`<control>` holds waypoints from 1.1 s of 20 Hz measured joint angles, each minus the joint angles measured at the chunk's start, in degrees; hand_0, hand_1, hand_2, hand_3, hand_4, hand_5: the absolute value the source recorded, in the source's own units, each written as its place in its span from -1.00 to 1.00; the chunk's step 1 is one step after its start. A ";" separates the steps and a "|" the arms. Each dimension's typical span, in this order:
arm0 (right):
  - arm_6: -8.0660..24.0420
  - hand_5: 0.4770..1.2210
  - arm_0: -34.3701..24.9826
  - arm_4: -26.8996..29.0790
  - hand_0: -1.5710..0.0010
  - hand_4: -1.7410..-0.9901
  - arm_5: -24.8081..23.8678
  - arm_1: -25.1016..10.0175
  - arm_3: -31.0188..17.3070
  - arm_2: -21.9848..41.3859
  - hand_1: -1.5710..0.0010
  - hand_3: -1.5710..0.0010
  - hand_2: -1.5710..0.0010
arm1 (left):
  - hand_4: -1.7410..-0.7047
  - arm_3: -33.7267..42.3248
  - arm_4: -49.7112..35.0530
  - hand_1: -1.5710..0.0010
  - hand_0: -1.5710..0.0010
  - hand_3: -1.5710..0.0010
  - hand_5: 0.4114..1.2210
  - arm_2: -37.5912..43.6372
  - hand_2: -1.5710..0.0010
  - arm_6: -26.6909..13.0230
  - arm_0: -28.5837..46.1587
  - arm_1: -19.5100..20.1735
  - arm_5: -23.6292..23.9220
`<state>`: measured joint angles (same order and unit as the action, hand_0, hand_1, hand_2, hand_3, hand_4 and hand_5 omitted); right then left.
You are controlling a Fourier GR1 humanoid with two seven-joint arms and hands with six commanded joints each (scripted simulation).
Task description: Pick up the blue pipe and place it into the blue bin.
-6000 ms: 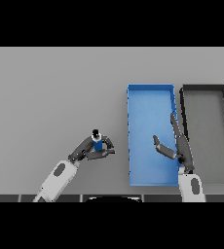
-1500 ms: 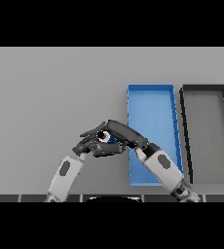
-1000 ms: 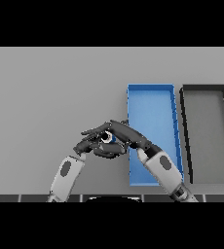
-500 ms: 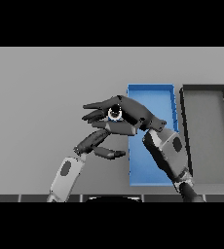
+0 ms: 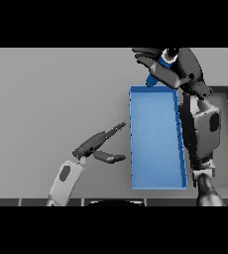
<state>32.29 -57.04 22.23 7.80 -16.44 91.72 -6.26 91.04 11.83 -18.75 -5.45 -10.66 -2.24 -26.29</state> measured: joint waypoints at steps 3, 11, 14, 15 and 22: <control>1.44 1.00 5.12 -0.51 -1.00 -1.00 1.77 -2.64 -0.49 -2.77 -1.00 -1.00 -1.00 | 0.68 -0.25 0.79 1.00 1.00 1.00 -0.99 0.04 1.00 0.51 -0.25 0.58 0.32; 2.64 1.00 25.36 -3.17 -1.00 -1.00 0.21 -2.02 5.14 -2.96 -1.00 -1.00 -1.00 | 0.67 0.55 -0.03 1.00 1.00 1.00 -0.97 -0.33 1.00 -0.48 0.35 -0.06 0.08; 2.64 1.00 32.82 -2.77 -1.00 -1.00 -4.91 -3.29 7.28 0.99 -1.00 -1.00 -1.00 | 0.66 0.77 0.47 1.00 1.00 1.00 -0.96 -0.91 1.00 -0.08 1.79 0.00 0.34; 2.64 1.00 34.32 -2.47 -1.00 -1.00 -7.11 -4.68 7.56 2.42 -1.00 -1.00 -1.00 | 0.66 0.92 0.59 1.00 1.00 1.00 -0.96 -1.25 1.00 0.04 1.69 -0.35 0.44; 2.33 1.00 40.36 3.62 -1.00 -1.00 -27.29 -19.13 5.83 20.33 -1.00 -0.16 -1.00 | 0.66 1.91 -0.22 1.00 1.00 1.00 -0.98 -0.75 1.00 -0.18 1.93 0.63 -0.18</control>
<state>34.63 -16.68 25.85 -19.49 -35.57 97.55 14.08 92.95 11.61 -19.51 -5.64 -8.73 -1.61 -26.46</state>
